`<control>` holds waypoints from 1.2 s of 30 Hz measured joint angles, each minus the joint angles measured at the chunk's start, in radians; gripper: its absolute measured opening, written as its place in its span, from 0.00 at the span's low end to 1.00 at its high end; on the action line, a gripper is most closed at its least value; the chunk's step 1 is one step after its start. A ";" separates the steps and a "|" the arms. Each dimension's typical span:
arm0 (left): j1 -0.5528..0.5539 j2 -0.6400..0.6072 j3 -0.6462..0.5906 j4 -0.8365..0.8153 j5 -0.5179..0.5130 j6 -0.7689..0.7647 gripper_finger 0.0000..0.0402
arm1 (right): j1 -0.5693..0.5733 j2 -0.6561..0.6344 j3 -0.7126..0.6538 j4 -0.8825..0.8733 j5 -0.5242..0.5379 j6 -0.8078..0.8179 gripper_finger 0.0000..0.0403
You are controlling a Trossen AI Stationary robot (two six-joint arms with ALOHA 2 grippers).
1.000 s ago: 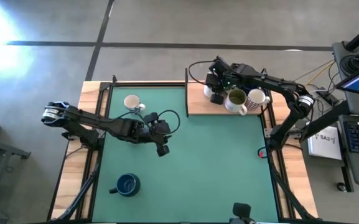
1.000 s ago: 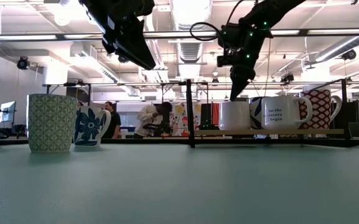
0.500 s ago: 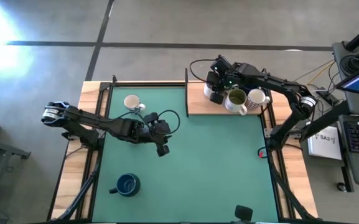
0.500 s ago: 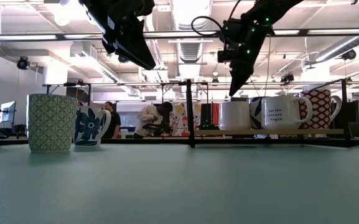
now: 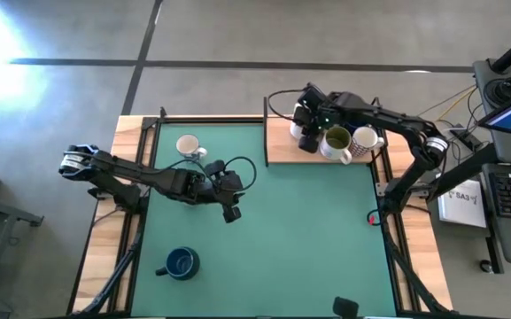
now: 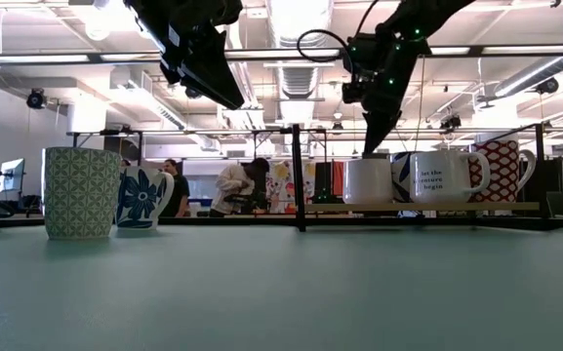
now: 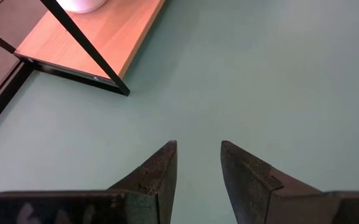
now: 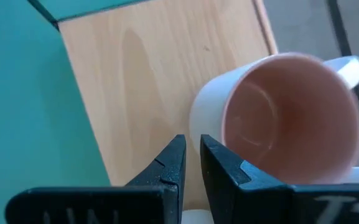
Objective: Place coffee mugs
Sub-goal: Put the pink white mug on the shelf
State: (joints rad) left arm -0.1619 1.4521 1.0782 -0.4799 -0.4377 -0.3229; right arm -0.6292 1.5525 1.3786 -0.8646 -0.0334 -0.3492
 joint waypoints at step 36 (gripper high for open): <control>0.000 0.000 0.000 -0.001 0.000 0.000 0.27 | -0.002 0.062 -0.004 0.032 0.070 -0.043 0.10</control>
State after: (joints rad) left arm -0.1619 1.4522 1.0782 -0.4805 -0.4377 -0.3229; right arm -0.6308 1.6146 1.3743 -0.8323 0.0364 -0.3927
